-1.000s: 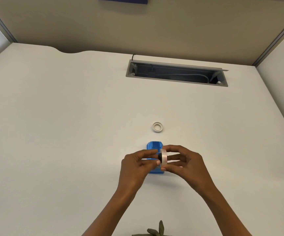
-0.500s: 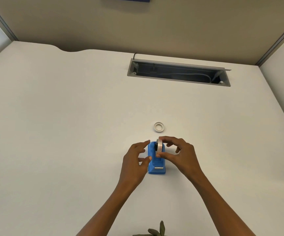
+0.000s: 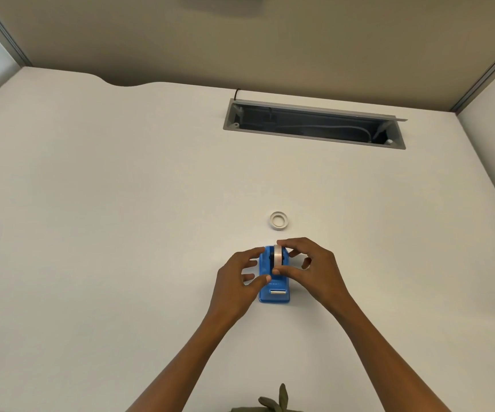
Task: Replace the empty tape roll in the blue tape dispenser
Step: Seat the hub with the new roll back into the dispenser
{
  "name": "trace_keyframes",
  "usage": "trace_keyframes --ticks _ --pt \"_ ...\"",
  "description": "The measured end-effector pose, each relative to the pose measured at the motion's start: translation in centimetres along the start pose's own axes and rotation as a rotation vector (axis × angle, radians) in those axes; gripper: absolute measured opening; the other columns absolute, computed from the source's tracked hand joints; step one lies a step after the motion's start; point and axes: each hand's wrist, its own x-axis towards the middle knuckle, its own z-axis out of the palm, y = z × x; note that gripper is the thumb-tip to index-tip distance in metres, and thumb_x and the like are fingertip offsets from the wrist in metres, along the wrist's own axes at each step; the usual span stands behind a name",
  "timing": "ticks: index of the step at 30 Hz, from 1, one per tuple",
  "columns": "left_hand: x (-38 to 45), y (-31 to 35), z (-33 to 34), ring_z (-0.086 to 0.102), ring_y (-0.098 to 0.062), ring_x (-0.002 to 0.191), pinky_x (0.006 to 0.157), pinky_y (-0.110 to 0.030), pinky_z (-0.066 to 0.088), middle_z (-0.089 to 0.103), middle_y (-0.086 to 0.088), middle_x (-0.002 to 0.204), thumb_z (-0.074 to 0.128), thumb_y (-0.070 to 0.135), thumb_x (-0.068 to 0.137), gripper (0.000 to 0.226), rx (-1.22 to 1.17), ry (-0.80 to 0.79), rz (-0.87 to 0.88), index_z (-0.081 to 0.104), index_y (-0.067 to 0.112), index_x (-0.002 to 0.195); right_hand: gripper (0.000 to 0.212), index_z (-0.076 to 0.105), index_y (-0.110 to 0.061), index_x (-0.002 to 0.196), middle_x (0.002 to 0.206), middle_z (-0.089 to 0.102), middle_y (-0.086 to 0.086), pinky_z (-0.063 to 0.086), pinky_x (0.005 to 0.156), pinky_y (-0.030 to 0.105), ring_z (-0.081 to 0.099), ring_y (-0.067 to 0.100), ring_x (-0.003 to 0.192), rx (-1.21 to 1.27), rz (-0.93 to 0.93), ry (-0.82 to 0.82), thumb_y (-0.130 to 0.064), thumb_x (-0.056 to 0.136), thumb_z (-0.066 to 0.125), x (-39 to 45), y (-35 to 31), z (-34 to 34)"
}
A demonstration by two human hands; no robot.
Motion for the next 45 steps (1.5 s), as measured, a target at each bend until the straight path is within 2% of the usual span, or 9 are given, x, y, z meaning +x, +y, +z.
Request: trace_keyframes --ticks 5,8,13,16,19,26,30,35,45 --pt "0.3 0.1 -0.1 0.052 0.007 0.097 0.071 0.003 0.041 0.049 0.014 0.121 0.073 0.017 0.079 0.057 -0.007 -0.024 0.096 0.042 0.048 0.115 0.049 0.064 -0.021 0.114 0.114 0.065 -0.004 0.042 0.063 0.004 0.06 0.009 0.09 0.013 0.002 -0.004 -0.021 0.068 0.082 0.1 0.1 0.1" --pt "0.5 0.0 0.1 0.05 0.01 0.099 0.074 0.003 0.041 0.045 0.017 0.121 0.072 0.019 0.08 0.06 0.039 -0.053 0.133 0.038 0.049 0.12 0.053 0.06 -0.023 0.119 0.112 0.065 -0.007 0.043 0.063 0.008 0.059 0.006 0.091 0.053 0.015 0.004 -0.021 0.07 0.08 0.0 0.2 0.1" --pt "0.7 -0.4 0.4 0.049 -0.001 0.107 0.079 -0.003 0.041 0.041 0.016 0.122 0.069 0.02 0.082 0.062 0.143 -0.093 0.182 0.035 0.049 0.126 0.049 0.059 -0.03 0.112 0.106 0.065 -0.013 0.043 0.064 0.007 0.059 0.004 0.09 0.069 0.003 0.02 -0.021 0.069 0.081 -0.1 0.2 0.3" --pt "0.9 -0.7 0.5 0.048 -0.01 0.114 0.09 -0.017 0.044 0.043 0.008 0.128 0.07 0.019 0.081 0.059 0.165 -0.093 0.185 0.041 0.045 0.126 0.045 0.054 -0.038 0.1 0.099 0.061 -0.024 0.043 0.063 0.006 0.059 0.0 0.087 0.067 -0.001 0.044 -0.025 0.067 0.082 -0.3 0.1 0.4" --pt "1.0 -0.8 0.5 0.046 -0.009 0.114 0.093 -0.025 0.046 0.04 0.01 0.127 0.071 0.02 0.08 0.06 0.175 -0.093 0.192 0.039 0.049 0.121 0.042 0.053 -0.037 0.097 0.098 0.062 -0.018 0.044 0.062 0.008 0.059 0.0 0.087 0.077 -0.002 0.069 -0.026 0.068 0.081 -0.4 0.3 0.5" --pt "1.6 -0.9 0.7 0.046 -0.007 0.111 0.085 -0.014 0.043 0.044 0.003 0.131 0.068 0.027 0.083 0.051 0.184 -0.088 0.194 0.04 0.046 0.123 0.034 0.06 -0.022 0.107 0.106 0.066 -0.012 0.049 0.067 0.018 0.06 0.006 0.094 0.114 -0.057 0.063 -0.021 0.076 0.076 -1.0 0.7 0.3" --pt "1.7 -1.0 0.7 0.049 -0.009 0.112 0.082 -0.009 0.045 0.044 0.005 0.128 0.065 0.028 0.086 0.048 0.177 -0.087 0.202 0.042 0.044 0.124 0.026 0.065 -0.02 0.104 0.118 0.062 -0.006 0.048 0.069 0.011 0.059 0.006 0.104 0.114 -0.134 0.037 -0.005 0.083 0.065 -1.5 1.1 0.0" --pt "1.8 -0.9 0.7 0.051 -0.016 0.115 0.09 -0.031 0.054 0.047 -0.001 0.129 0.061 0.028 0.088 0.045 0.159 -0.092 0.186 0.048 0.031 0.131 0.042 0.066 -0.029 0.097 0.122 0.054 -0.014 0.046 0.073 0.006 0.054 0.003 0.11 0.055 -0.162 -0.01 0.008 0.081 0.056 -1.6 1.1 0.0" --pt "1.5 -0.8 0.8 0.051 -0.015 0.114 0.091 -0.037 0.053 0.049 0.0 0.128 0.057 0.029 0.091 0.048 0.149 -0.082 0.223 0.041 0.03 0.136 0.057 0.059 -0.045 0.105 0.118 0.057 -0.013 0.053 0.071 0.02 0.055 0.009 0.11 0.063 -0.171 -0.016 0.005 0.078 0.059 -1.3 0.8 0.2"
